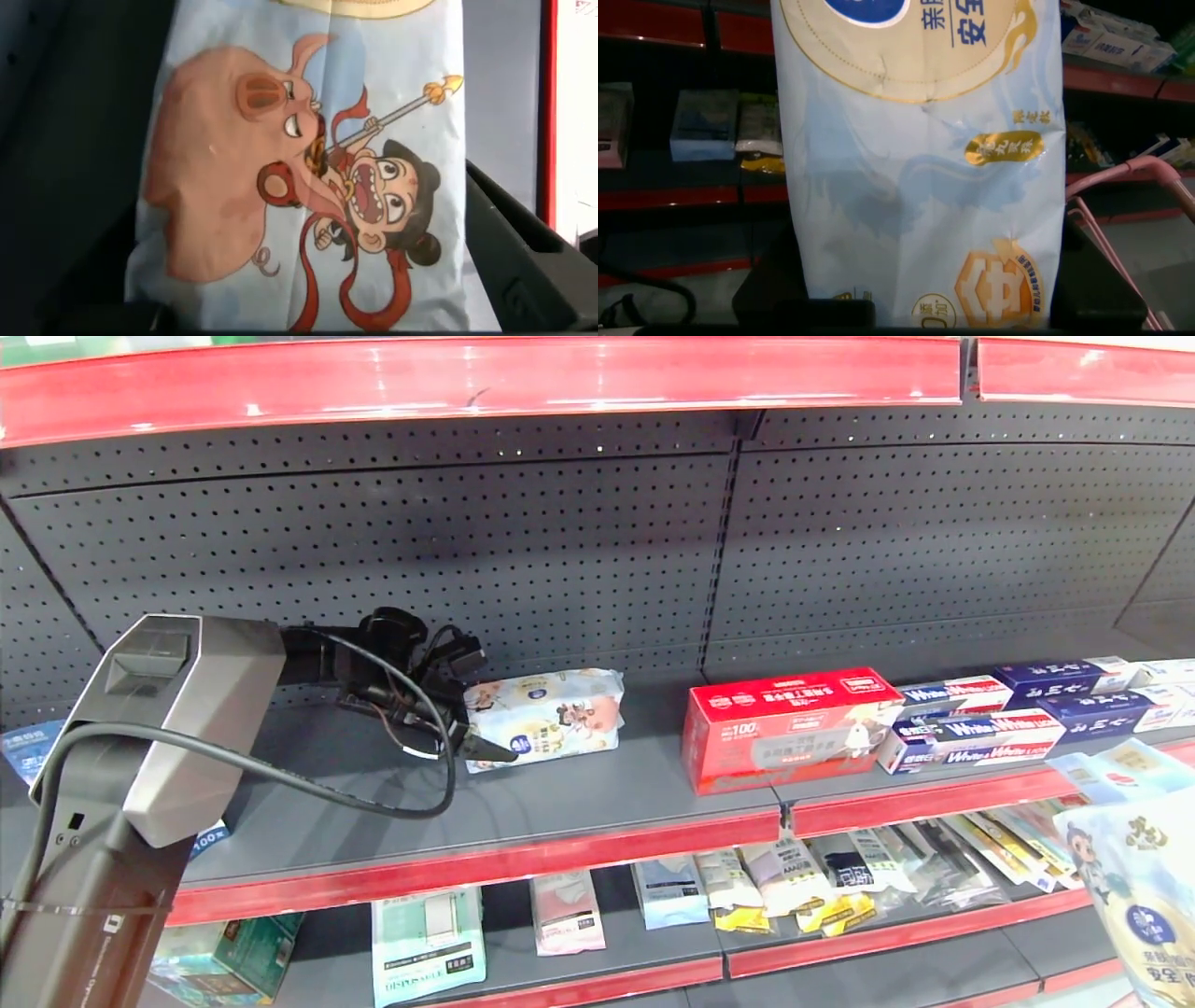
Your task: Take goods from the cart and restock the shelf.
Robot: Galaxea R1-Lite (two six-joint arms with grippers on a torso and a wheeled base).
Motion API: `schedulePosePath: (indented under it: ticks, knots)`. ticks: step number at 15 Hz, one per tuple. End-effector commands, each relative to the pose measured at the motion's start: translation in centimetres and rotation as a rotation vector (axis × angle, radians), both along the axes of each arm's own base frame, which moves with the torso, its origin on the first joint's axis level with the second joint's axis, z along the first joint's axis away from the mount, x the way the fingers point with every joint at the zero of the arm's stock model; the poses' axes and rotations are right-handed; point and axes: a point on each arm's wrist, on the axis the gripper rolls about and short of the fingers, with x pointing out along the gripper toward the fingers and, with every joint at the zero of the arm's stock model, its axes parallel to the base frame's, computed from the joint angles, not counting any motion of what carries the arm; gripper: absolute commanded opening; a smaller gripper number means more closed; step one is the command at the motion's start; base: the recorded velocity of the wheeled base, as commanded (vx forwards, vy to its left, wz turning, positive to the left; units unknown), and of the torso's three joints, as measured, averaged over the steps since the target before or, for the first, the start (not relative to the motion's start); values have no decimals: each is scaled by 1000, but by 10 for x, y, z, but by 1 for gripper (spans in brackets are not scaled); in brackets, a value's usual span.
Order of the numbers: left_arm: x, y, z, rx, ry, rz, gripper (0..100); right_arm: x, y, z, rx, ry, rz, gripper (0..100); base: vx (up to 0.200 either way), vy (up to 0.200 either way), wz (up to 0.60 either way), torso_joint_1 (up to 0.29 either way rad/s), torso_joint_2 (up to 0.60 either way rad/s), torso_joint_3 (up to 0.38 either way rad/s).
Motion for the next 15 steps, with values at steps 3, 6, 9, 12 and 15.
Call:
schedulePosePath:
  ticks: [3,6,9,12,15]
  knots:
    - [-3,1,-14,15,78,6,100,1,0,0,0,5,1,0,0,0,0,0,0,0]
    - [-3,1,-23,24,122,25,0,0,0,0,0,4,1,0,0,0,0,0,0,0]
    - [-3,1,-24,23,124,27,0,0,0,0,0,2,1,0,0,0,0,0,0,0]
    - [-3,1,-22,17,122,28,0,0,0,0,0,2,3,0,0,0,0,0,0,0]
    - [-1,1,-22,8,122,46,0,1,0,0,0,5,3,0,0,0,0,0,0,0]
